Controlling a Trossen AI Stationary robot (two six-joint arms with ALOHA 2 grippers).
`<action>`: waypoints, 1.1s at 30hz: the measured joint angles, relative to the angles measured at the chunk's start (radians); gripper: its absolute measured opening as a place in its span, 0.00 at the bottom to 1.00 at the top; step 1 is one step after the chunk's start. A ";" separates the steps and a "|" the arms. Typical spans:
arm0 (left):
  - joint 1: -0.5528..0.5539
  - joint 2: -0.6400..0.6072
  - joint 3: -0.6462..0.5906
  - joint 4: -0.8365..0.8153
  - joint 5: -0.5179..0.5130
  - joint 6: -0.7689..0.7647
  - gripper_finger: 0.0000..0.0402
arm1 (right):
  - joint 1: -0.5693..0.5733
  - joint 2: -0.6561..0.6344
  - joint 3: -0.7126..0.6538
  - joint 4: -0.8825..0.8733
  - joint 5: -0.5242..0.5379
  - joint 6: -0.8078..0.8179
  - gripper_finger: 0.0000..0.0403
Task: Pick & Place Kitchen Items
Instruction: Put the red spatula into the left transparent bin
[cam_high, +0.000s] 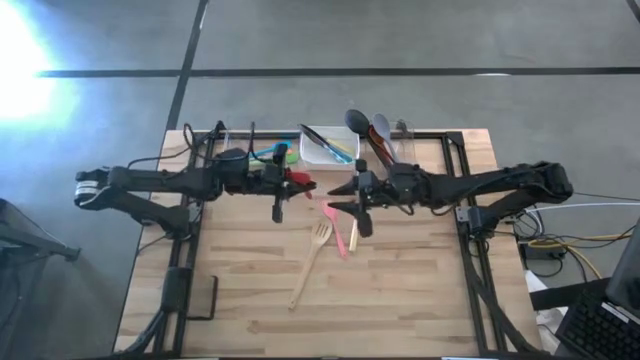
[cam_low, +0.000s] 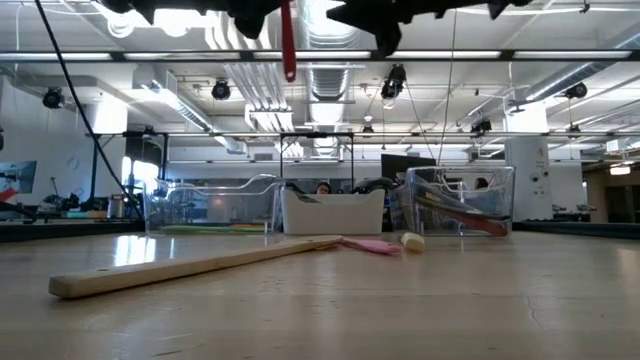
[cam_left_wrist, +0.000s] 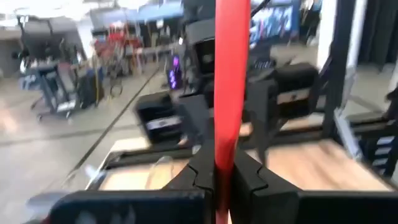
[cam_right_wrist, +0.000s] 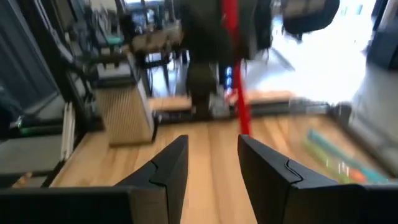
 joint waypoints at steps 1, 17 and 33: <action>0.007 -0.006 0.021 -0.053 -0.005 0.010 0.04 | 0.003 -0.013 0.000 -0.043 0.000 0.012 0.34; 0.260 0.024 0.428 -0.890 -0.102 0.204 0.04 | 0.012 -0.029 -0.012 -0.417 0.000 0.219 0.25; 0.596 0.303 0.609 -1.219 -0.113 0.305 0.04 | 0.011 -0.008 -0.013 -0.412 0.000 0.185 0.14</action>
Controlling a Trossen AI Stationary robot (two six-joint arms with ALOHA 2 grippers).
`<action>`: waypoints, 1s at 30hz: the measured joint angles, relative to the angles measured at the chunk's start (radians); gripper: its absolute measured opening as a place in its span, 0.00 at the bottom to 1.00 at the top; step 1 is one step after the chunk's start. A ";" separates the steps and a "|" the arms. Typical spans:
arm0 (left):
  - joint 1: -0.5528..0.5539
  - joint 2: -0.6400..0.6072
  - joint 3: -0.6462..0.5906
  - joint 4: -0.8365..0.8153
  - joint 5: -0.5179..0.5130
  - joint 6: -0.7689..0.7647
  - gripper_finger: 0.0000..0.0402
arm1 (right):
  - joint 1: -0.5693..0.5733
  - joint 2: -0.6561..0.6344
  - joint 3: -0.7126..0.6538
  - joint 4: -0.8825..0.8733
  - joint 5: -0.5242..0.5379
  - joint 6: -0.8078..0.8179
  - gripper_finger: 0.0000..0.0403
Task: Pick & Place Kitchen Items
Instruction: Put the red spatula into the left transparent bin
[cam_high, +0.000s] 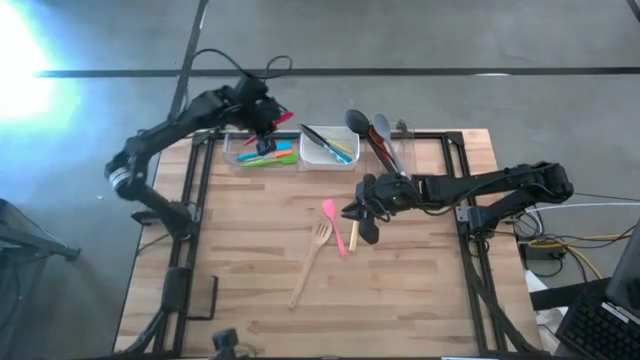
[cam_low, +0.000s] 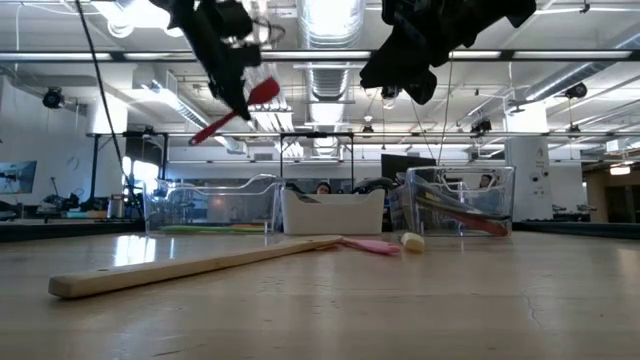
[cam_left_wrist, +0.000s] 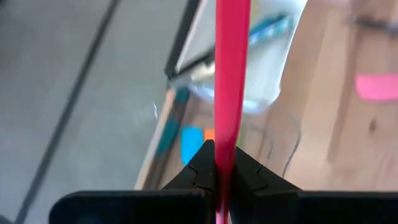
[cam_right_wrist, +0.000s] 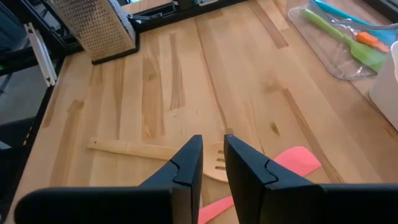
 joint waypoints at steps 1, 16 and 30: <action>0.008 0.027 0.008 -0.015 0.000 0.006 0.04 | 0.000 0.000 0.000 0.000 0.000 -0.001 0.14; 0.054 0.247 0.024 -0.094 -0.170 -0.006 0.04 | 0.000 0.000 -0.019 0.000 0.000 -0.004 0.13; 0.056 0.380 0.023 -0.085 -0.148 -0.062 0.04 | 0.000 -0.001 -0.069 0.004 0.006 0.033 0.13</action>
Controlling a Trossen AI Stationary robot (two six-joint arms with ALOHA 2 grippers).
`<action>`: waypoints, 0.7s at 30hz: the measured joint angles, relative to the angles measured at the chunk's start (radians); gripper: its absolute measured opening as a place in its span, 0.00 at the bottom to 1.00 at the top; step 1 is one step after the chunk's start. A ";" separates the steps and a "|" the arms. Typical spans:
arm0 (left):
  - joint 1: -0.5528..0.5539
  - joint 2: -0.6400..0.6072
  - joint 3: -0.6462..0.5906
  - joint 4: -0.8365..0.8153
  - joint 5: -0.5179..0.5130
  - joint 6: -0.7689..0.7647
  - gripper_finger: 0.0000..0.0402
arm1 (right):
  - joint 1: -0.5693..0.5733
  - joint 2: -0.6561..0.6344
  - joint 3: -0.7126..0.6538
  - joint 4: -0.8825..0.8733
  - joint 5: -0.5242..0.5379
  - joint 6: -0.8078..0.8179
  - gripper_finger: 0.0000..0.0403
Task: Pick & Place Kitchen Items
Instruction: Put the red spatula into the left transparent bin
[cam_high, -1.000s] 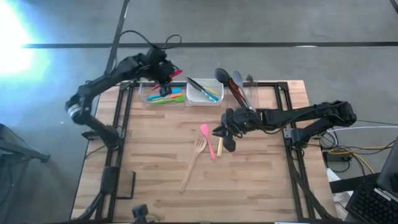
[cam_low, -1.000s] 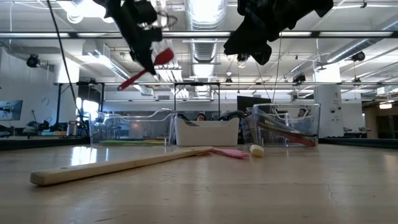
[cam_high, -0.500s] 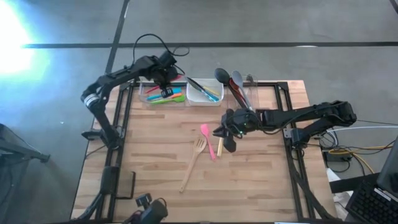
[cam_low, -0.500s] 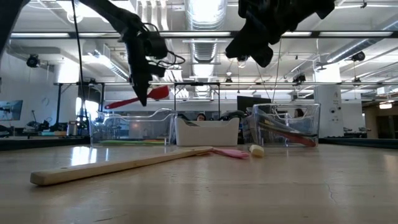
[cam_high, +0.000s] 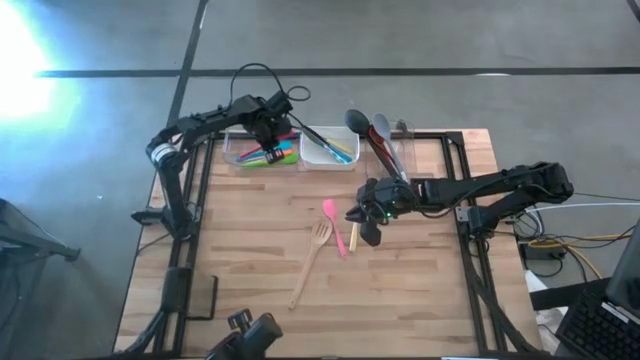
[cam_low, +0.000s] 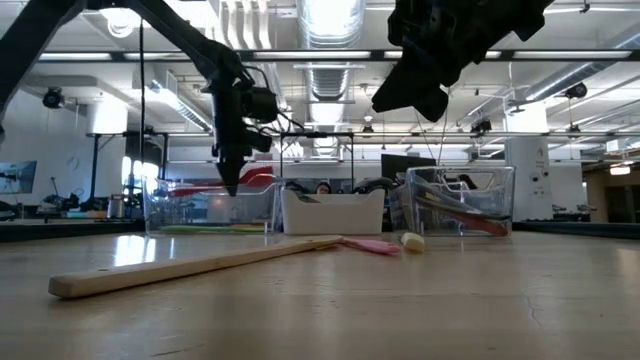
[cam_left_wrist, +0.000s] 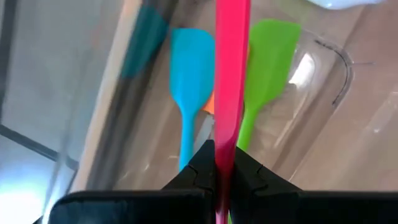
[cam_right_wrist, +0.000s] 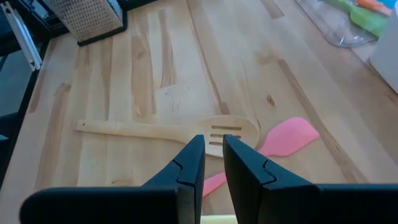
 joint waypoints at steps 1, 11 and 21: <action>0.000 0.008 0.000 -0.001 0.005 -0.001 0.04 | 0.000 0.000 0.000 0.001 0.001 0.000 0.13; 0.000 0.095 0.000 0.000 0.025 -0.007 0.04 | 0.000 0.000 0.000 0.005 0.017 -0.002 0.13; 0.001 0.159 -0.001 0.001 0.024 0.027 0.04 | 0.000 0.000 0.000 0.004 0.021 -0.010 0.13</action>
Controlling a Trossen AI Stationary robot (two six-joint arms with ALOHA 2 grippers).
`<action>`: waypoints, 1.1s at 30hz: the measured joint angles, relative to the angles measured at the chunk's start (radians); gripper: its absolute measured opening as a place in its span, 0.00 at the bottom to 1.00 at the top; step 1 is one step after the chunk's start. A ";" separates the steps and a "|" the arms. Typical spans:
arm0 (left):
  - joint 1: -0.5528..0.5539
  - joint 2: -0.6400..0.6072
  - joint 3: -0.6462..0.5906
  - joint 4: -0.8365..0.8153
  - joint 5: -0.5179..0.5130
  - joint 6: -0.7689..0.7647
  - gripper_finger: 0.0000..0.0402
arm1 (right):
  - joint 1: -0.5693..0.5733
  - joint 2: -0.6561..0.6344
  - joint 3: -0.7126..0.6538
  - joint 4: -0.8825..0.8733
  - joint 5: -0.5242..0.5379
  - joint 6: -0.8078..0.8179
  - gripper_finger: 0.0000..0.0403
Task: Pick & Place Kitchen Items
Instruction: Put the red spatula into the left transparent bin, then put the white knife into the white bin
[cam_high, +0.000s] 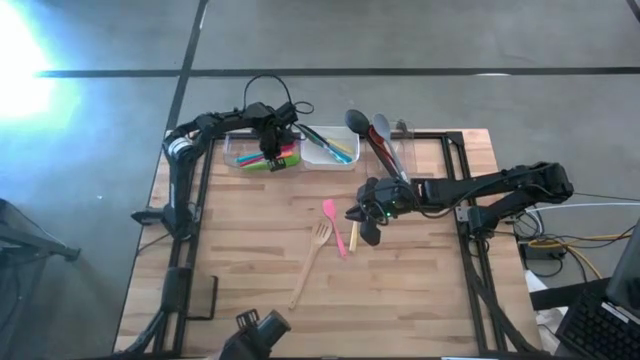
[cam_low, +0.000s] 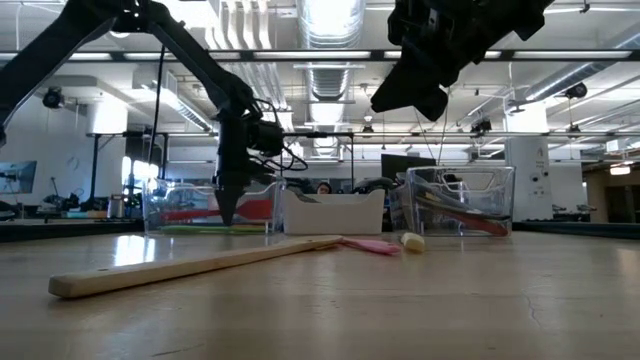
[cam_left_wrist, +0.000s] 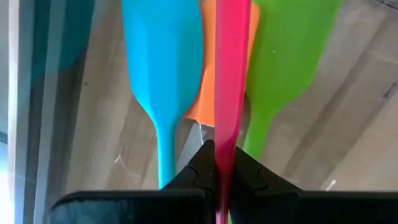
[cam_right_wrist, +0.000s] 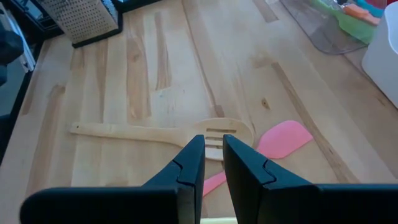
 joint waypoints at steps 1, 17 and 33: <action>0.000 0.001 0.000 0.000 0.000 0.005 0.04 | 0.000 0.000 0.000 0.000 0.000 0.000 0.13; -0.005 -0.014 0.033 -0.066 -0.015 0.040 0.19 | 0.000 0.000 0.000 0.000 0.000 0.003 0.13; -0.021 -0.016 0.050 -0.110 -0.012 0.035 0.59 | 0.000 -0.001 0.000 0.000 -0.001 0.003 0.13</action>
